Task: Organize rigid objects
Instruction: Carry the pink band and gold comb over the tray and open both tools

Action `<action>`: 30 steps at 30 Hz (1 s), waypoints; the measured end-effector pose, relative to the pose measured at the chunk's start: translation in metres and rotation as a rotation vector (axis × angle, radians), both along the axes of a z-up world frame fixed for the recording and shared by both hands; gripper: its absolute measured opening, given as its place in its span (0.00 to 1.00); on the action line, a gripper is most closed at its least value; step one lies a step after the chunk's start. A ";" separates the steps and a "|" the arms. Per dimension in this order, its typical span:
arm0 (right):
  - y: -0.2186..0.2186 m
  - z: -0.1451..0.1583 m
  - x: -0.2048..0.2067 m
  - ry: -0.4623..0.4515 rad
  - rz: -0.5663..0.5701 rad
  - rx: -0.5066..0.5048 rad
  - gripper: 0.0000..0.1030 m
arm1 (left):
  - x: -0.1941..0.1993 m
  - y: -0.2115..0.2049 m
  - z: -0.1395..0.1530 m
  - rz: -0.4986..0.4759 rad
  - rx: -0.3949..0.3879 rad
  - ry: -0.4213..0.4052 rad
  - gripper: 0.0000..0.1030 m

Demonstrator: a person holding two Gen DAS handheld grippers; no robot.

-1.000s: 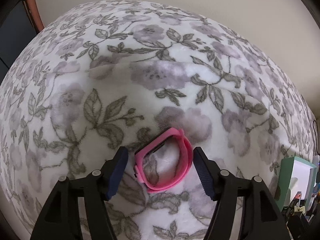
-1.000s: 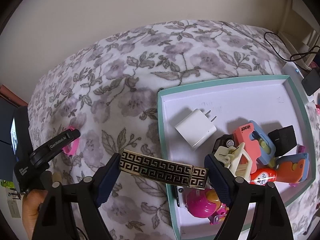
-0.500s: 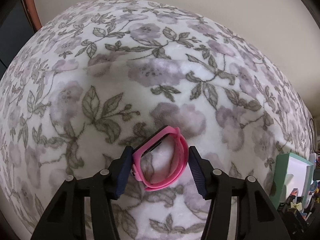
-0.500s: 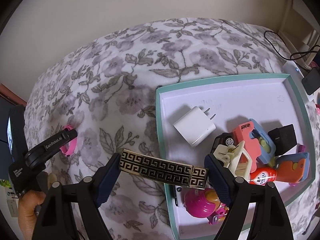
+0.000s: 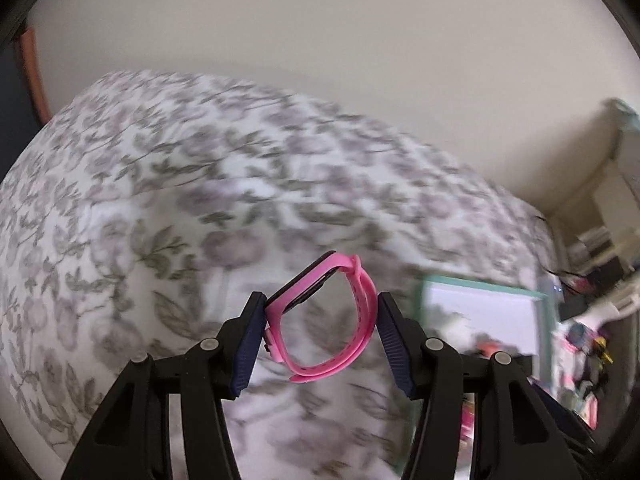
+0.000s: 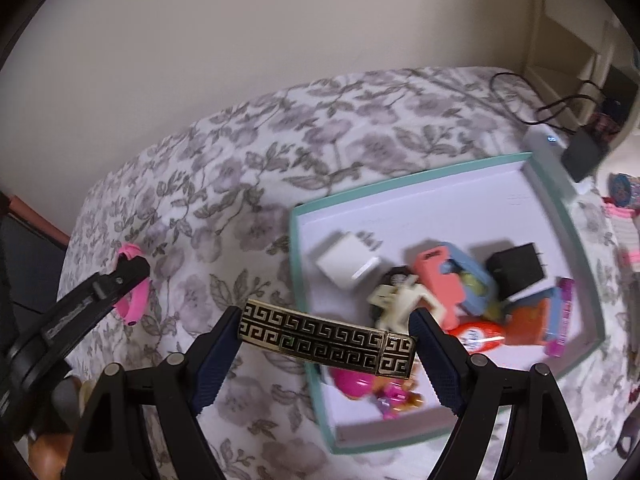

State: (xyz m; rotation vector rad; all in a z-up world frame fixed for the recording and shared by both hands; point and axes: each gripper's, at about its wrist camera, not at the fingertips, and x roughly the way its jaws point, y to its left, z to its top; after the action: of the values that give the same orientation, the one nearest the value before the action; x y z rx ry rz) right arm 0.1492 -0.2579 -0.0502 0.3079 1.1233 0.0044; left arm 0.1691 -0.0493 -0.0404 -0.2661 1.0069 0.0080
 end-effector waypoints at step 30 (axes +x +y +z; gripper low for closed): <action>-0.165 -0.018 -0.030 0.046 -0.353 0.015 0.83 | -0.052 -0.202 -0.024 -0.471 0.156 0.002 0.56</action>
State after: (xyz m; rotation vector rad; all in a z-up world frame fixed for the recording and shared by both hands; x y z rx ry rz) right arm 0.1195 -0.4228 -0.0683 0.5183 1.1019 -0.3073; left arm 0.1167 -0.2518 -0.0640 0.1179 1.0458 -0.3395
